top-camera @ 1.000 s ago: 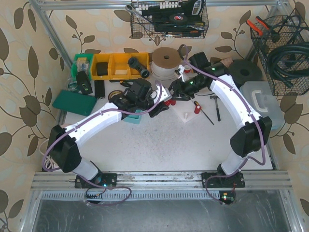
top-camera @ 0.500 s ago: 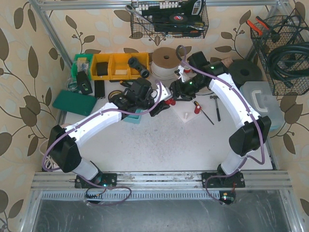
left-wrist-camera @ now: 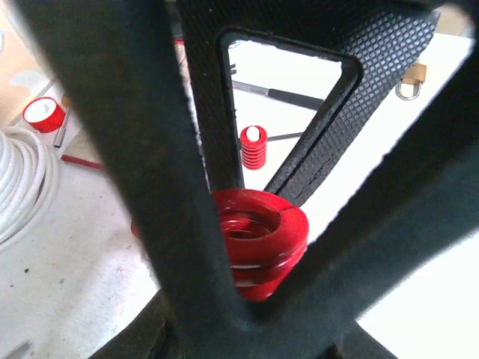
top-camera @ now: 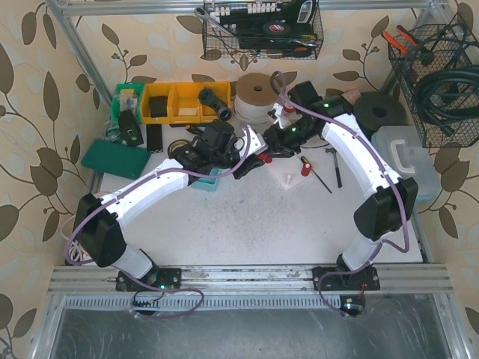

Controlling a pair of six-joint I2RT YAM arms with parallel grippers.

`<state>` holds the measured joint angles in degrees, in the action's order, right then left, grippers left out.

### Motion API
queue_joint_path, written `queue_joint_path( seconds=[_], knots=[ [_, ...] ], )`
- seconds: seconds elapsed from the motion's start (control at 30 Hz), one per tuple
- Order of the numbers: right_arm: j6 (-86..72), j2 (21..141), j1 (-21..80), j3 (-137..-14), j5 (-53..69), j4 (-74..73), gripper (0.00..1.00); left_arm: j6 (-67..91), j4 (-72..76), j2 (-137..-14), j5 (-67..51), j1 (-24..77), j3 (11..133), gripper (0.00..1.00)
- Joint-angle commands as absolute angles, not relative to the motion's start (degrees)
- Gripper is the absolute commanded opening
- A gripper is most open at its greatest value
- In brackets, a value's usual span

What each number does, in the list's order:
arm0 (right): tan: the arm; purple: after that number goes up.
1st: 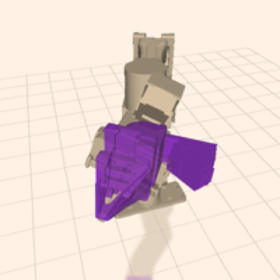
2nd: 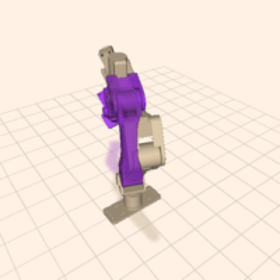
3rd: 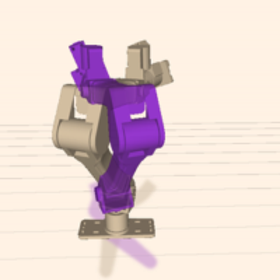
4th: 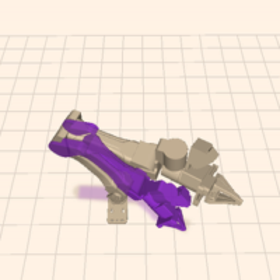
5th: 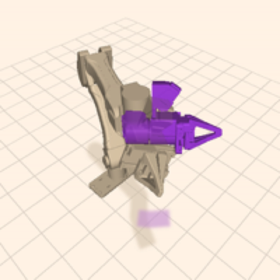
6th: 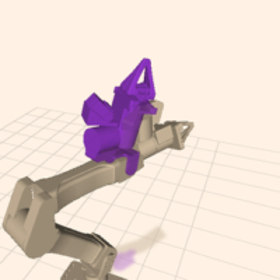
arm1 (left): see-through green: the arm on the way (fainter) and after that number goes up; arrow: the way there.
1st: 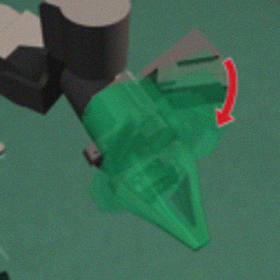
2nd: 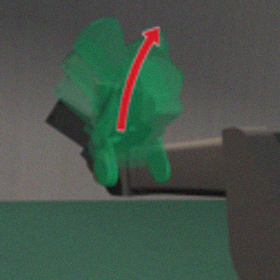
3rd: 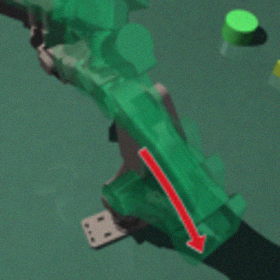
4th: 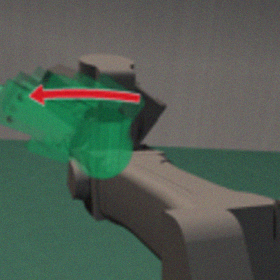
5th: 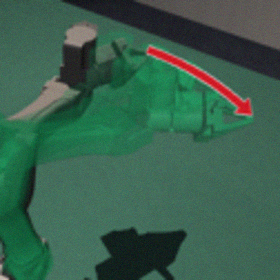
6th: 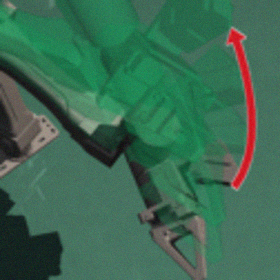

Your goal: Install the large spring

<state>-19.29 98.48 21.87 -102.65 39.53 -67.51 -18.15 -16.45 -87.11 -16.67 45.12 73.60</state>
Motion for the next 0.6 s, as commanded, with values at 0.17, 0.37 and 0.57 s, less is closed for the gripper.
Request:
queue_joint_path(
  seconds=[0.17, 0.37, 0.57],
  knots=[
    [-18.4, 98.4, 22.4, -101.3, 39.2, -66.3, 0.06, -18.1, -11.2, -83.6, -17.2, 46.0, 74.1, 0.01],
    [-17.1, 95.8, 22.3, -101.2, 26.6, -65.1, 0.00, -12.4, -15.0, -82.9, -6.5, 45.8, 72.1, 0.67],
    [-12.0, 92.2, 22.4, -93.4, 7.5, -62.2, 0.00, 4.0, -22.9, -82.9, 1.1, 39.9, 69.3, 0.78]
  ],
)
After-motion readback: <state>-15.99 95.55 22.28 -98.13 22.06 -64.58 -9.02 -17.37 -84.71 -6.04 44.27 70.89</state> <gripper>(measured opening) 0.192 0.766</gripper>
